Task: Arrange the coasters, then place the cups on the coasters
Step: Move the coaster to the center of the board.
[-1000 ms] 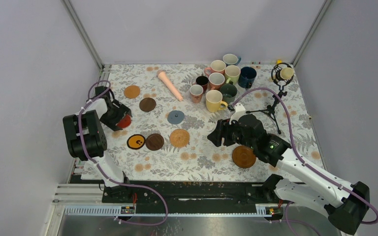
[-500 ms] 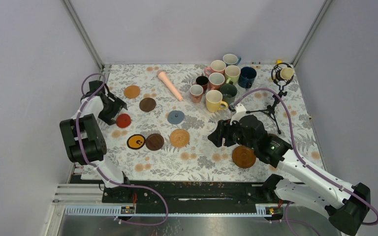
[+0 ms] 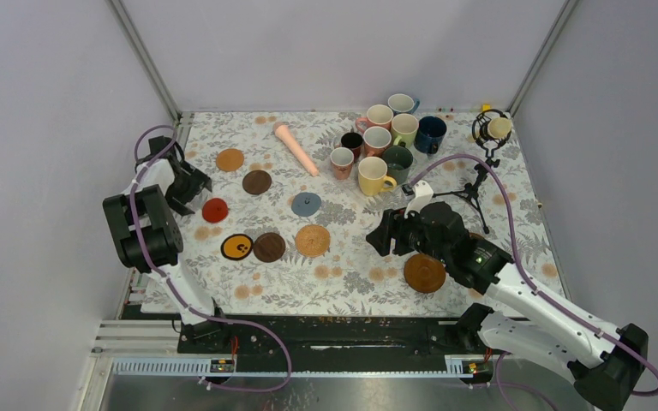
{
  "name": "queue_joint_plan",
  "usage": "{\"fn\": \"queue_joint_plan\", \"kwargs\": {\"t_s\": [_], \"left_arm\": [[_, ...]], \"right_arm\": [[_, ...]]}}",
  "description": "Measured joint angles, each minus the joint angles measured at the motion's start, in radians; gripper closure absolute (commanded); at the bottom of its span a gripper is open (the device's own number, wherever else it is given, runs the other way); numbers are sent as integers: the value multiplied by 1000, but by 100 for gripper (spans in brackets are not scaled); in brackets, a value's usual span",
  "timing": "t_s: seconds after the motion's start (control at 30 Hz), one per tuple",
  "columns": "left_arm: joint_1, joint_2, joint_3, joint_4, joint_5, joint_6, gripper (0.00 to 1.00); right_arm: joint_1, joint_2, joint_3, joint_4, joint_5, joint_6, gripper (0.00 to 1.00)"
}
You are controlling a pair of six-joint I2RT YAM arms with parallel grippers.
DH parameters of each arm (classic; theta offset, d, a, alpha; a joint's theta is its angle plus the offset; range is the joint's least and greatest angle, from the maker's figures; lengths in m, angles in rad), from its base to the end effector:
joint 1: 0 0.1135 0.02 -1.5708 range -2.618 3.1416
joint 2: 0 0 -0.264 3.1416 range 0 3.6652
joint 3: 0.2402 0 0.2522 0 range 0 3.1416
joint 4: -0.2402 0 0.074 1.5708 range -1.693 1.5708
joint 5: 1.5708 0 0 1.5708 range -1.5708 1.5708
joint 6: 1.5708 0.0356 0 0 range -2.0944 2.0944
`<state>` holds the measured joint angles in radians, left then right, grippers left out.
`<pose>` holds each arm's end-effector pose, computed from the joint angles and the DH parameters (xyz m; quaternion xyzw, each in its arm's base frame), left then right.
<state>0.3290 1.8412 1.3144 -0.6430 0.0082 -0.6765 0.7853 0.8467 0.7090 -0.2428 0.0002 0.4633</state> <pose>0.3552 0.1210 0.1957 -0.4715 0.8591 -0.0384 0.1955 0.1398 0.1398 0.2964 -0.1327 0.8174 0.3276 0.4549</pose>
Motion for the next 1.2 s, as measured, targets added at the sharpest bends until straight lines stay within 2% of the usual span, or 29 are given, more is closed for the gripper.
{"fn": "queue_joint_plan", "kwargs": {"t_s": [0.2, 0.4, 0.6, 0.87, 1.03, 1.2], "left_arm": [[0, 53, 0, -13, -15, 3, 25], [-7, 56, -10, 14, 26, 4, 26], [-55, 59, -21, 24, 61, 6, 26], [-95, 55, -40, 54, 102, 6, 26], [-103, 18, -95, 115, 144, -5, 26], [-88, 0, -106, 108, 139, -17, 27]], "right_arm": [[0, 0, 0, -10, 11, -8, 31], [0, 6, 0, -11, 16, -11, 31], [0, 7, 0, -10, 15, -10, 31], [0, -18, -19, -8, 17, -10, 31], [0, -40, -30, -8, 18, -10, 31], [0, -58, -34, -16, 19, -11, 31]]}}
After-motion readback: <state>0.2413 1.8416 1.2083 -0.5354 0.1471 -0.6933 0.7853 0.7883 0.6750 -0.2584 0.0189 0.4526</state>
